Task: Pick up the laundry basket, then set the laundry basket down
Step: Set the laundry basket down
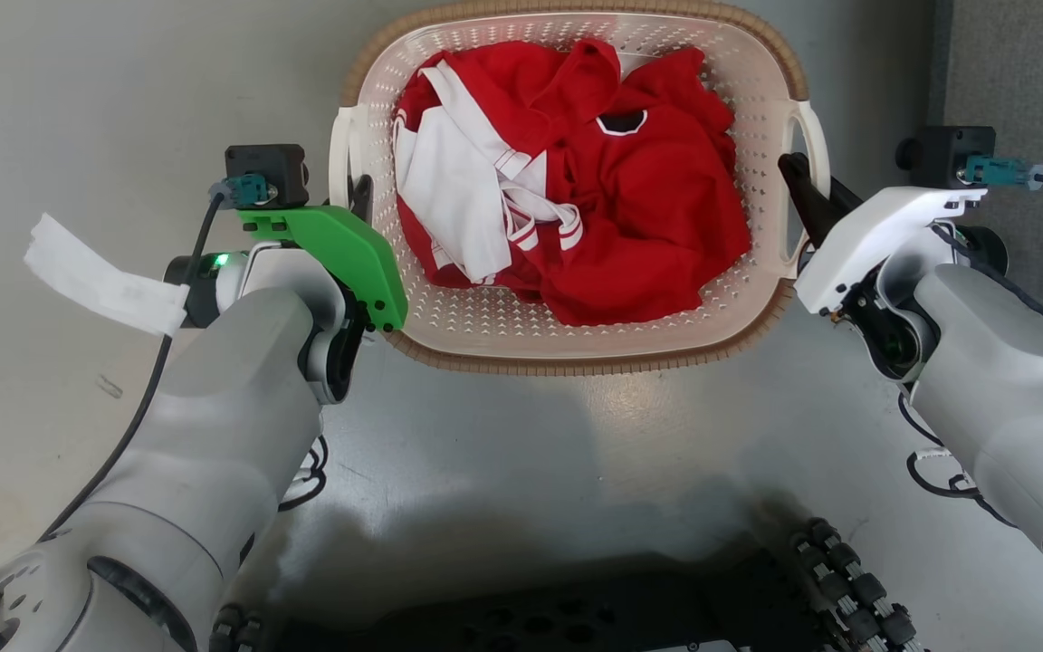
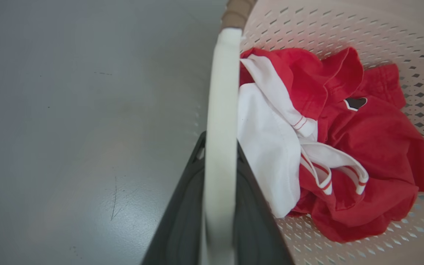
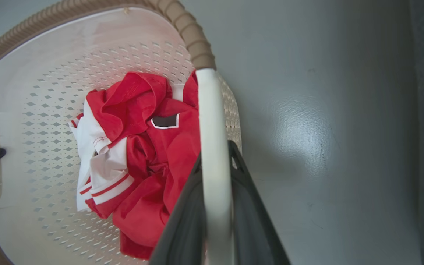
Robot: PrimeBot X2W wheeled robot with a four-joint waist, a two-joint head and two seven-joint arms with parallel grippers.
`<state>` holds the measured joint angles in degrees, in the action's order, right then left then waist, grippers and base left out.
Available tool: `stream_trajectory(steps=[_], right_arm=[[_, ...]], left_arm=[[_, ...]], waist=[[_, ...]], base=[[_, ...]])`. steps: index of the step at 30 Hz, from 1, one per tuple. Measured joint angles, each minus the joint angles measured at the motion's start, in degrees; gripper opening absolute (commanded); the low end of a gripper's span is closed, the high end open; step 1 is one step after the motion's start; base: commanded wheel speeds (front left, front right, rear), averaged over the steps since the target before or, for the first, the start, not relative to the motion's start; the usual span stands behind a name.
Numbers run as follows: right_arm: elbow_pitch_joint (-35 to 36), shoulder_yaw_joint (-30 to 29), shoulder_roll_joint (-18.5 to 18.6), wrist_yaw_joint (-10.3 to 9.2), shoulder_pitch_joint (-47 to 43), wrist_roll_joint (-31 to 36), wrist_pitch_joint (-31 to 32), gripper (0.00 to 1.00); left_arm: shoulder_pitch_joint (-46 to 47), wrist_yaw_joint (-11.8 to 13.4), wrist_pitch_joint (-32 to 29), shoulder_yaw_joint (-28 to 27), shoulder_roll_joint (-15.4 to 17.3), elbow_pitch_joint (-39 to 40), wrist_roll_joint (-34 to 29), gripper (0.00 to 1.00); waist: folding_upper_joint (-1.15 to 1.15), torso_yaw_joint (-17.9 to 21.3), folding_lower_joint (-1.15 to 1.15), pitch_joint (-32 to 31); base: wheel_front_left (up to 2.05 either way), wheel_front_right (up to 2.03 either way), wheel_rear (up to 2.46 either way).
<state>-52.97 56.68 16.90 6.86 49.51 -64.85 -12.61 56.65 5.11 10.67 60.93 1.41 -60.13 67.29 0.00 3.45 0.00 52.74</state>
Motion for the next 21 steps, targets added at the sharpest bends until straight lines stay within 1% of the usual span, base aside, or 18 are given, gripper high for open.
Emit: stream_trajectory(steps=[3,4,5,6,7,8,12,21], right_arm=[[-0.12,0.29,0.04,0.01,0.19,-0.71,-0.05,0.00],[-0.20,0.40,0.04,0.01,0.23,-0.93,-0.05,0.26],[-0.20,0.40,0.04,0.01,0.23,-0.93,-0.05,0.62],[-0.22,0.48,0.04,0.13,0.25,-1.11,-0.05,1.00],[-0.23,0.73,-0.04,0.21,0.31,-1.24,-0.04,1.00],[-0.23,0.98,-0.51,0.21,0.33,-1.27,-0.04,1.00],[-0.44,1.48,-1.26,0.22,0.33,-1.54,-0.05,1.00],[-1.68,2.30,-1.32,0.25,0.34,-2.23,-0.48,1.00]], left_arm=[[0.02,0.01,0.24,0.18,0.00,0.02,0.00,0.00],[0.03,0.02,0.24,0.20,0.00,0.04,0.00,0.00],[0.03,0.02,0.24,0.20,0.00,0.04,0.00,0.11],[0.03,0.03,0.24,0.21,0.02,0.04,0.02,0.41],[0.03,0.16,0.16,0.21,0.04,-0.03,0.09,0.82],[0.04,0.48,-0.60,0.22,0.00,-0.23,0.31,1.00],[-0.16,0.53,-1.02,0.48,0.09,-0.74,1.22,1.00],[-0.21,0.53,-0.90,1.10,0.18,-0.86,2.18,1.00]], waist=[[0.00,0.00,0.00,0.13],[0.00,0.00,0.00,0.15],[0.00,0.00,0.00,0.15],[0.00,0.00,0.00,0.15],[0.00,0.00,0.00,0.14],[0.00,0.01,0.00,0.13],[0.00,0.02,0.00,-0.34],[0.00,0.20,0.00,-1.89]], base=[[0.00,0.00,0.00],[0.00,0.00,0.00],[0.00,0.00,0.00],[0.00,0.00,0.00],[0.00,0.00,0.00],[0.00,0.00,0.00],[0.00,0.00,0.00],[0.00,0.00,0.00]])
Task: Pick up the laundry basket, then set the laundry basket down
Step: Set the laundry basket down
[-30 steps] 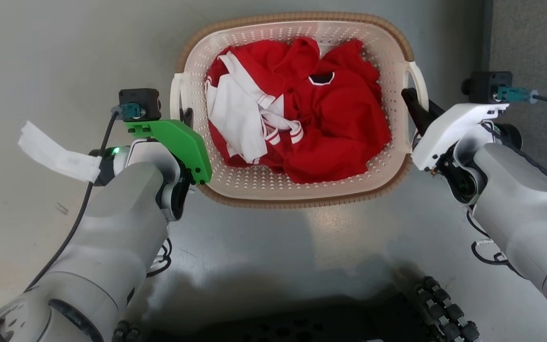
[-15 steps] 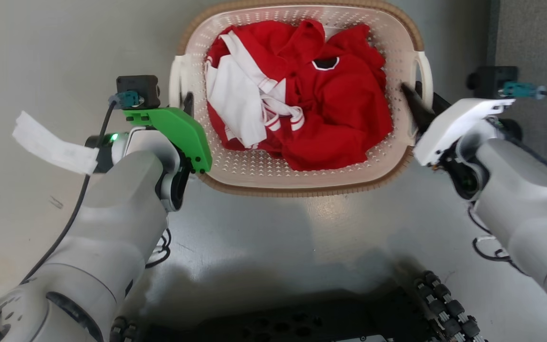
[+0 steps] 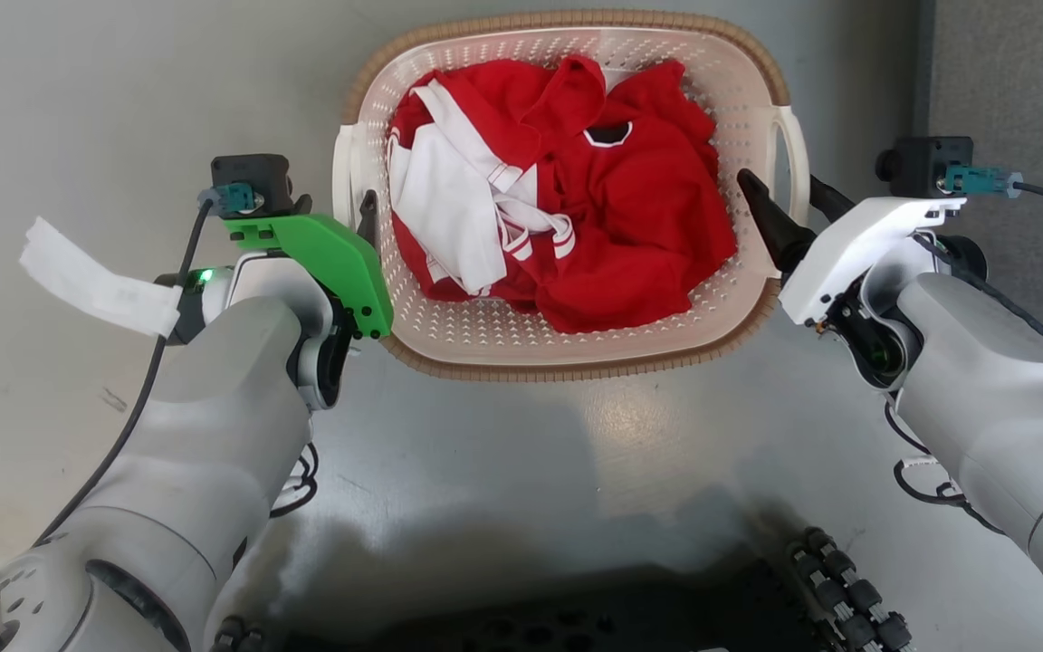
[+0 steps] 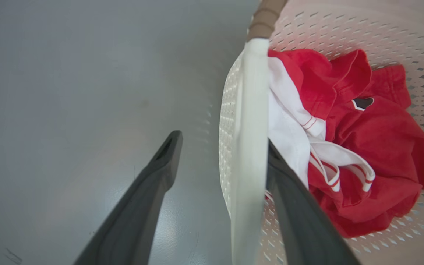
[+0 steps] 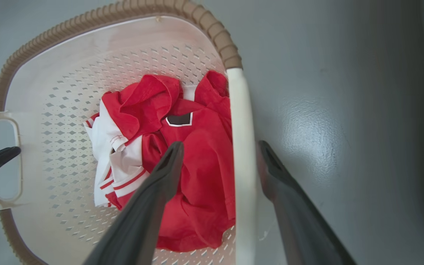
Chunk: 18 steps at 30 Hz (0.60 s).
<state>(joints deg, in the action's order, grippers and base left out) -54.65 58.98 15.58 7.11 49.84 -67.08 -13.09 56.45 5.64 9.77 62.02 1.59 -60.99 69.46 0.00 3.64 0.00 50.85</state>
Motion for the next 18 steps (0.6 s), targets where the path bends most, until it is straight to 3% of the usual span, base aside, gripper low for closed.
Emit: stream_trajectory(steps=[12,18], right_arm=[[-1.76,0.15,-0.03,0.00,-0.22,-1.18,-0.53,1.00],[-1.79,0.19,-0.04,0.00,-1.82,-1.94,-0.57,1.00]], left_arm=[[-2.47,-0.16,2.81,-1.26,0.00,-1.33,1.67,1.00],[-3.59,-2.19,3.47,-2.05,0.00,-1.32,3.12,1.00]], waist=[[0.00,0.34,0.00,-5.03],[0.00,0.45,-0.01,-8.95]], base=[[0.00,0.00,0.00],[0.00,0.00,0.00]])
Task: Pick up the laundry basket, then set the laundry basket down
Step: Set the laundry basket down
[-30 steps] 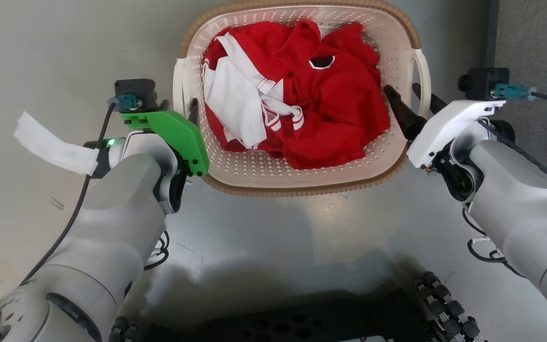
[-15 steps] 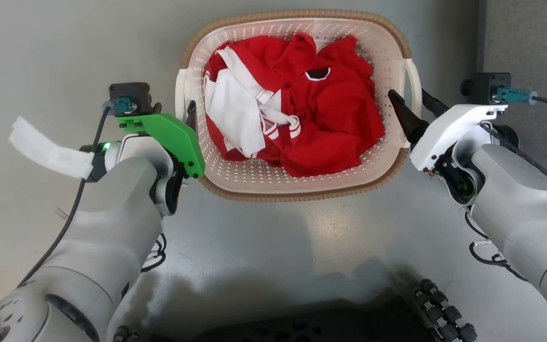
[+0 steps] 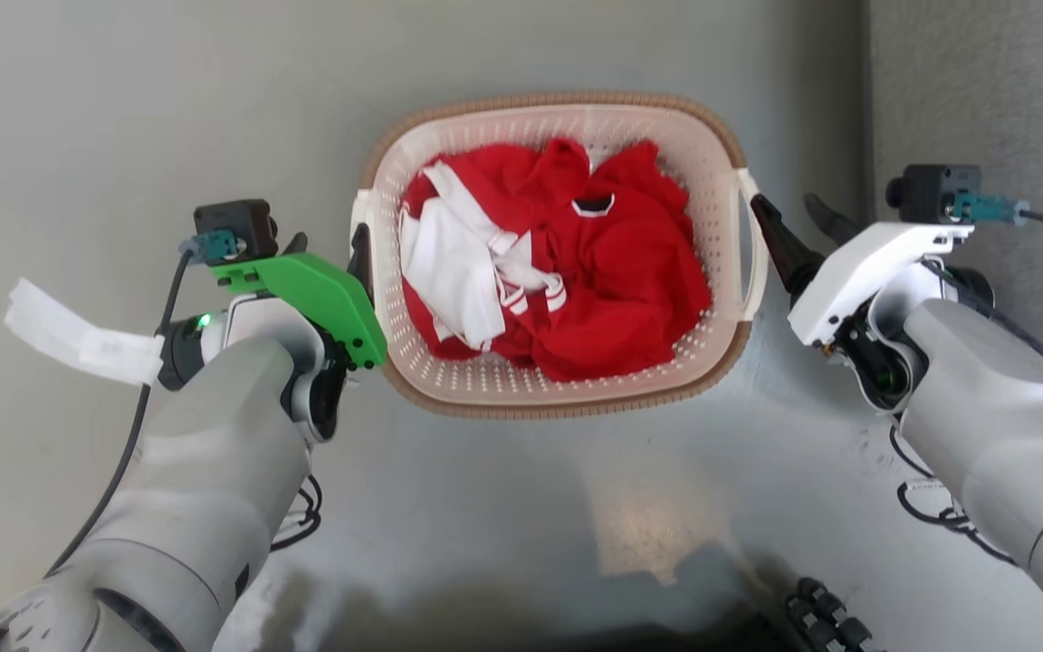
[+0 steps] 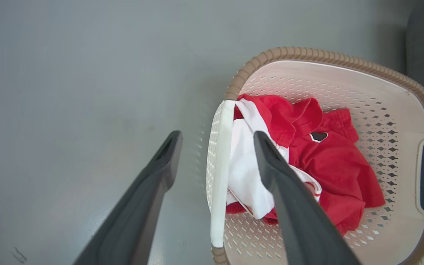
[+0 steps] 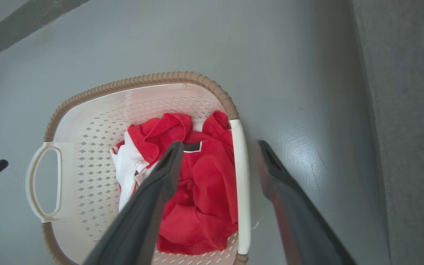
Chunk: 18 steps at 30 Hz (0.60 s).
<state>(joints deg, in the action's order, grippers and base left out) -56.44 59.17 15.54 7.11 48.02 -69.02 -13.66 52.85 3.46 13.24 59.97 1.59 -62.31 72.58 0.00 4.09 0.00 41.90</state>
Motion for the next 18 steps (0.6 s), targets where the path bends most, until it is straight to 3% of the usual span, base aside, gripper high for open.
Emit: stream_trajectory(steps=[11,18], right_arm=[[2.21,0.44,0.96,0.00,-1.87,0.00,-0.51,1.00],[6.03,-3.55,3.01,0.00,-3.15,3.12,-0.52,1.00]], left_arm=[[-2.10,-2.93,1.18,-0.97,-0.01,-0.08,-0.20,1.00],[-2.83,-3.56,1.16,-6.31,0.13,2.30,-3.82,1.00]], waist=[[0.00,-0.09,0.00,-8.21],[0.00,-0.53,0.00,-13.63]], base=[[0.00,0.00,0.00],[0.00,0.00,0.00]])
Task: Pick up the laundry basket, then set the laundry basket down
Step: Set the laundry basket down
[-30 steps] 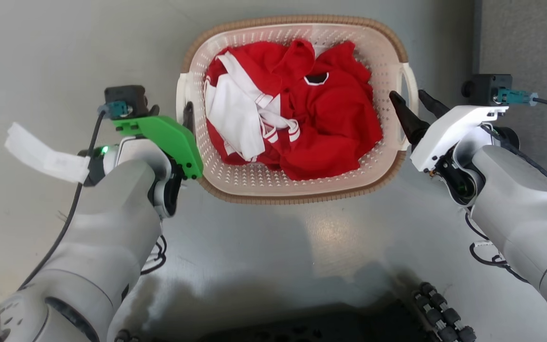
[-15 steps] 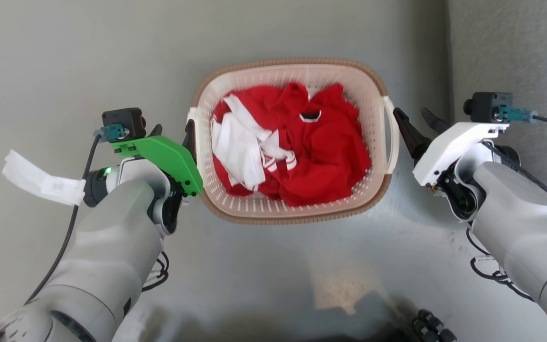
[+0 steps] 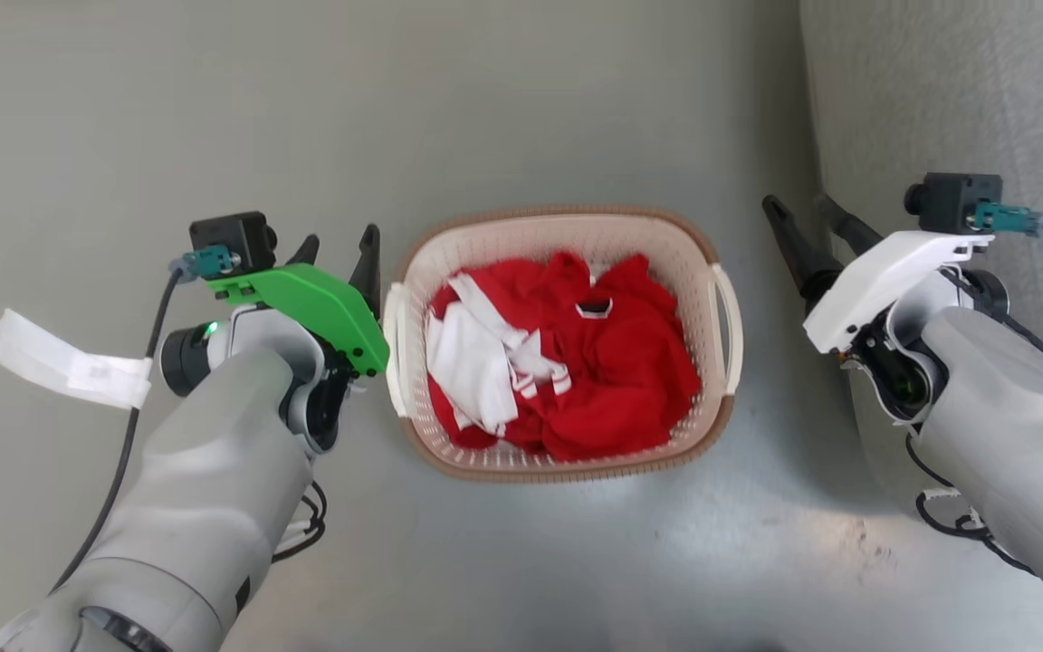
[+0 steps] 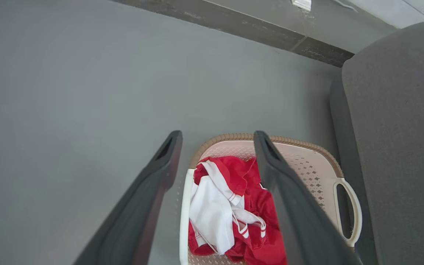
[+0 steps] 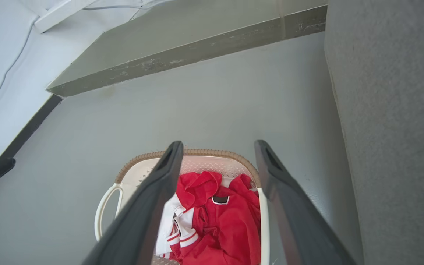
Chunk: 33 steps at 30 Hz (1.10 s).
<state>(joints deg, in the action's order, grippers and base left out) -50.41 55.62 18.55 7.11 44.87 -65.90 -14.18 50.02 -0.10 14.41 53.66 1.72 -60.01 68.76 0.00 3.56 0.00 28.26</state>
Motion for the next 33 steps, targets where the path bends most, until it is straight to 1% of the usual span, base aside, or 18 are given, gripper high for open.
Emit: stream_trajectory(steps=[2,6,11,15,20,22,23,26,27,29,33], right_arm=[[1.16,-1.35,0.24,0.00,-0.92,0.81,-0.01,1.00],[3.57,-4.59,0.57,0.00,-3.22,3.07,-0.02,1.00],[6.46,-9.15,1.48,0.00,-6.80,5.84,-0.09,1.00],[8.24,-12.76,1.45,0.00,-10.72,6.94,-0.09,1.00],[10.88,-16.49,1.38,0.00,-14.66,10.43,-0.09,1.00],[11.93,-18.15,1.35,0.00,-15.75,11.33,-0.09,1.00],[13.13,-19.92,1.33,0.00,-17.04,13.02,-0.10,1.00],[15.21,-22.92,1.25,-0.07,-19.14,15.04,-0.10,1.00],[15.21,-22.92,1.25,-0.07,-19.14,15.04,-0.10,1.00],[16.84,-25.18,1.16,-0.21,-20.68,16.59,-0.10,1.00],[19.50,-29.54,0.74,-1.25,-24.15,18.23,-0.14,1.00]], left_arm=[[-0.22,-0.41,0.00,-1.32,0.37,1.04,-1.33,1.00],[-2.01,-0.42,0.01,-4.35,1.37,3.30,-3.68,1.00],[-5.35,-0.45,0.00,-7.75,1.74,6.89,-7.44,1.00],[-8.26,-0.46,0.00,-10.73,2.32,10.18,-10.76,1.00],[-12.77,-0.46,0.00,-13.70,3.30,14.02,-14.43,1.00],[-14.54,-0.37,0.00,-15.32,3.36,15.84,-15.81,1.00],[-15.95,-0.11,0.00,-16.94,3.59,17.73,-17.44,1.00],[-18.03,0.25,0.00,-19.02,4.08,20.52,-19.72,1.00],[-18.03,0.25,0.00,-19.02,4.08,20.52,-19.72,1.00],[-19.92,0.63,0.00,-20.41,4.10,22.51,-20.83,1.00],[-23.79,0.74,0.00,-22.72,4.12,25.95,-23.01,1.00]], waist=[[0.00,-0.19,0.00,-1.56],[0.00,-0.59,0.00,-4.66],[0.00,-1.16,0.00,-8.59],[0.00,-1.68,0.00,-11.73],[0.00,-2.28,-0.01,-15.60],[0.00,-2.51,-0.01,-17.07],[0.00,-2.71,0.00,-18.46],[0.00,-2.97,0.00,-20.35],[0.00,-2.97,0.00,-20.35],[0.00,-3.14,-0.01,-21.49],[0.00,-3.54,0.00,-23.40]], base=[[0.00,0.00,0.00],[0.00,0.00,0.00],[0.00,0.00,0.00],[0.00,0.00,0.00],[0.00,0.00,0.00],[0.00,0.00,0.00],[0.00,0.00,0.00],[0.00,0.00,0.00],[0.00,0.00,0.00],[0.00,0.00,0.00],[0.00,0.00,0.00]])
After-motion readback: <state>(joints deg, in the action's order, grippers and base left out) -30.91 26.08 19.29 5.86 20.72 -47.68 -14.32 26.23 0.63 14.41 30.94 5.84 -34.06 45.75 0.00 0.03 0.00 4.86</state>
